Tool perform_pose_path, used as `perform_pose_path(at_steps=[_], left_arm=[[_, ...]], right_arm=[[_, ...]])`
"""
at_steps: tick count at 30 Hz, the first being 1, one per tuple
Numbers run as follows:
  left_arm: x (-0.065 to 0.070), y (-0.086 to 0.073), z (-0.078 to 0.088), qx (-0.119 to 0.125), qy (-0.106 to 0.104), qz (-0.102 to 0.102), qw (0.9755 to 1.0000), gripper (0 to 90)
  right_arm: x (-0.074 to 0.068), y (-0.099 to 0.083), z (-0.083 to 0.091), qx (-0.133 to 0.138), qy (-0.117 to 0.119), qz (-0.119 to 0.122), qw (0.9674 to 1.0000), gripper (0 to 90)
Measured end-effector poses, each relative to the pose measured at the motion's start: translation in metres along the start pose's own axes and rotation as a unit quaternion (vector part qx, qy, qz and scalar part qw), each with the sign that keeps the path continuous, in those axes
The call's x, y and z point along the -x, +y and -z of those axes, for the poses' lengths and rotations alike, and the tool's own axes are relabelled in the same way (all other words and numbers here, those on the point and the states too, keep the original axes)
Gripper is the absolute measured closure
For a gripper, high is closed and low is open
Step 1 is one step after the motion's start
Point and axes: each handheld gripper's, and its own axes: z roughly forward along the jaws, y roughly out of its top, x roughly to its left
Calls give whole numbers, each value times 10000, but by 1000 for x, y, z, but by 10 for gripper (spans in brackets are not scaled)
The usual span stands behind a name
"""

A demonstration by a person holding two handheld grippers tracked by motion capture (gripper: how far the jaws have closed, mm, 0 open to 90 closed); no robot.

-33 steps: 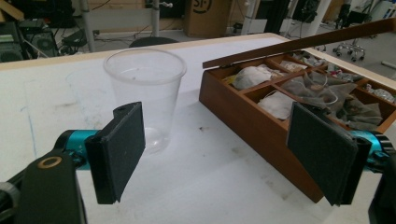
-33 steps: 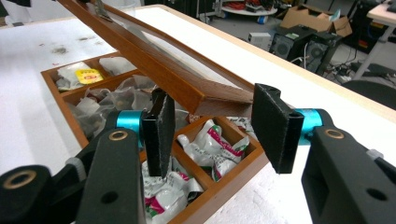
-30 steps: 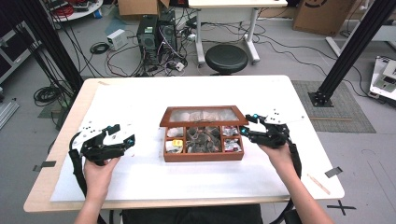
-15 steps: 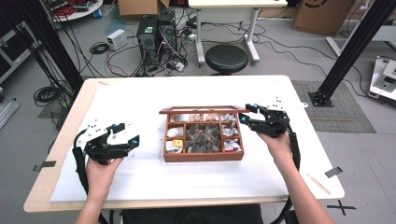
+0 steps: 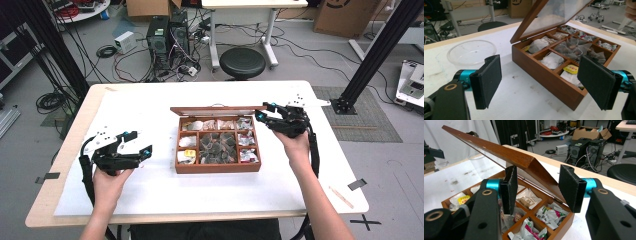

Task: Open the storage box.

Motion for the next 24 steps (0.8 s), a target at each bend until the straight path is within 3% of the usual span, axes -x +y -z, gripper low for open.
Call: perform_pose_path(at_steps=[14, 24], left_arm=[[15, 16, -13, -27, -414, -94, 9991, 197], [17, 16, -17, -47, -458, -118, 9989, 196]], right_arm=[[5, 8, -5, 68, -57, -110, 9999, 513], [6, 10, -8, 126, -96, -143, 9998, 513]])
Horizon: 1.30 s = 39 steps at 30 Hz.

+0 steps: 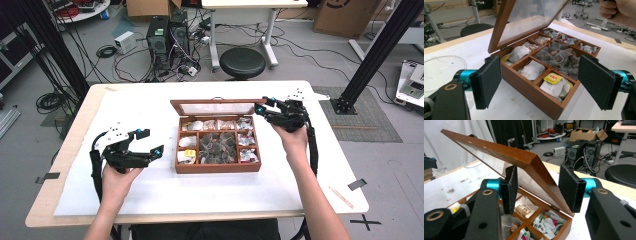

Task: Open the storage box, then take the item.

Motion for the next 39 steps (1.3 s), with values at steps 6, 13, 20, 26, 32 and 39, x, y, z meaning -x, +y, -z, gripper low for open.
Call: perform_pose_path(at_steps=[6, 13, 20, 26, 32, 39], left_arm=[[-1, 0, 1, 13, 10, -8, 10000, 196], [-3, -1, 2, 30, 29, 12, 10000, 197], [-4, -2, 4, 55, 40, 37, 10000, 196], [-4, -3, 3, 39, 32, 62, 10000, 197], [-5, -3, 2, 18, 12, 42, 10000, 196], [-4, -3, 1, 10, -18, 58, 10000, 197]], right_arm=[[1, 3, -2, 30, -36, 26, 10000, 524], [3, 7, -7, 61, -67, -15, 10000, 528], [3, 9, -9, 88, -82, -45, 9999, 527], [2, 9, -9, 74, -120, 14, 9999, 524], [2, 9, -9, 84, -125, 10, 9999, 523], [3, 8, -9, 89, -91, -20, 9999, 516]])
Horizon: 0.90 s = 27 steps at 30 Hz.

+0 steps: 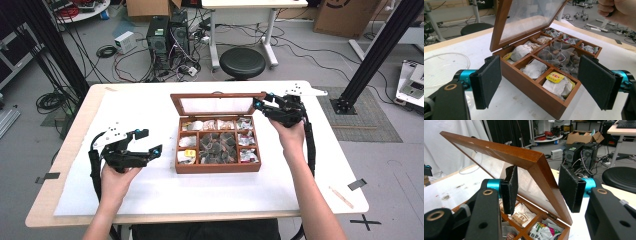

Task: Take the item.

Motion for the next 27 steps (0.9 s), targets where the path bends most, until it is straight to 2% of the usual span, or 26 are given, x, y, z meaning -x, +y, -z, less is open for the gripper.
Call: perform_pose_path(at_steps=[13, 27], left_arm=[[6, 6, -3, 25, -113, 16, 9999, 196], [12, 12, -21, -146, -369, 54, 9992, 198]], right_arm=[[0, 0, -3, 24, 23, -47, 10000, 503], [0, 1, -4, 29, 22, -33, 10000, 494]])
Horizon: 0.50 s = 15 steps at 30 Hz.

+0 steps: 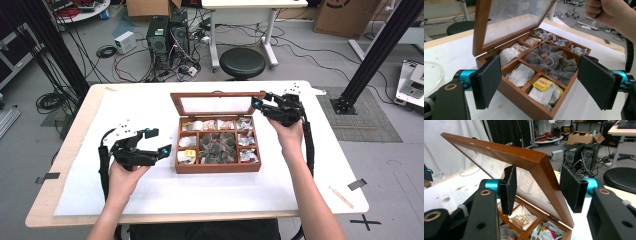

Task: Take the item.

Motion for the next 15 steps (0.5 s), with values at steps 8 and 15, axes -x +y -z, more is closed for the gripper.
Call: perform_pose_path(at_steps=[8, 15], left_arm=[[7, 10, -22, -68, -181, -90, 9998, 198], [12, 13, -42, -167, -303, -129, 9993, 198]], right_arm=[[-1, 0, 1, -45, 15, 8, 10000, 490], [-1, 0, 1, -44, 8, 8, 10000, 490]])
